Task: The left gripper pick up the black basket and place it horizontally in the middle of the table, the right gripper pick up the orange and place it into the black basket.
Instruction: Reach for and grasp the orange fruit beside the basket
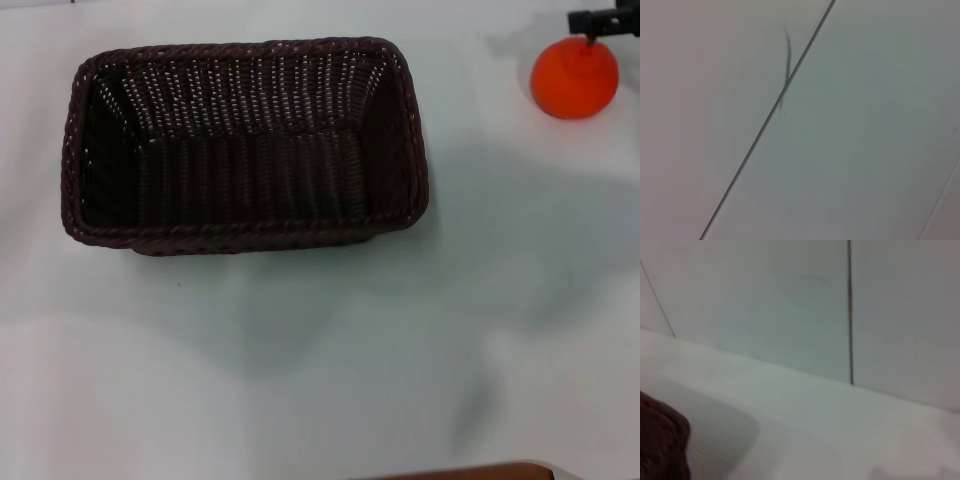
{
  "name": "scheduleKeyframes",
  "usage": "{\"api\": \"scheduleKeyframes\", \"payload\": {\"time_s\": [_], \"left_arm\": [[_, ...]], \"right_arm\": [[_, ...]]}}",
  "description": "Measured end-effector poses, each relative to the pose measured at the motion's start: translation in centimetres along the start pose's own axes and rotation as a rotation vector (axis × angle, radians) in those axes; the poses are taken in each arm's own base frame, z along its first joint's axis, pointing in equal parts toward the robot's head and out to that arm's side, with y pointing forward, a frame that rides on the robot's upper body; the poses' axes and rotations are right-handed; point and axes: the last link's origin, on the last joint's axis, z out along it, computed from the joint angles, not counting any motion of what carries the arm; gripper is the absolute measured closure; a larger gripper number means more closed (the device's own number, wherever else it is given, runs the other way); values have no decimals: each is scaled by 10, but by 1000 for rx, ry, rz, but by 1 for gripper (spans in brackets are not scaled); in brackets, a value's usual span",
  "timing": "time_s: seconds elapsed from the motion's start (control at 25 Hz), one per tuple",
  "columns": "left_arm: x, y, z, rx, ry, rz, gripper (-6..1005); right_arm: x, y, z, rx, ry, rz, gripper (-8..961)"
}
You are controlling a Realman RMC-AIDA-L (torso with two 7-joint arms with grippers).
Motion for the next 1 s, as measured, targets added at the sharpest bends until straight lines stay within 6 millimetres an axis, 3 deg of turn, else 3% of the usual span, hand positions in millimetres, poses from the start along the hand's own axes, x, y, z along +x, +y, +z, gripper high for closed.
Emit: {"api": "scheduleKeyframes", "payload": {"time_s": [0.32, 0.76, 1.0], "left_arm": [[1, -1, 7, -8, 0, -13, 215], [-3, 2, 15, -25, -13, -29, 216], [-4, 2, 15, -25, -13, -33, 216]], "right_arm": [[-25, 3, 12, -71, -85, -8, 54], [-35, -4, 44, -114, -82, -52, 106], [-32, -5, 48, -116, -57, -66, 318]]}}
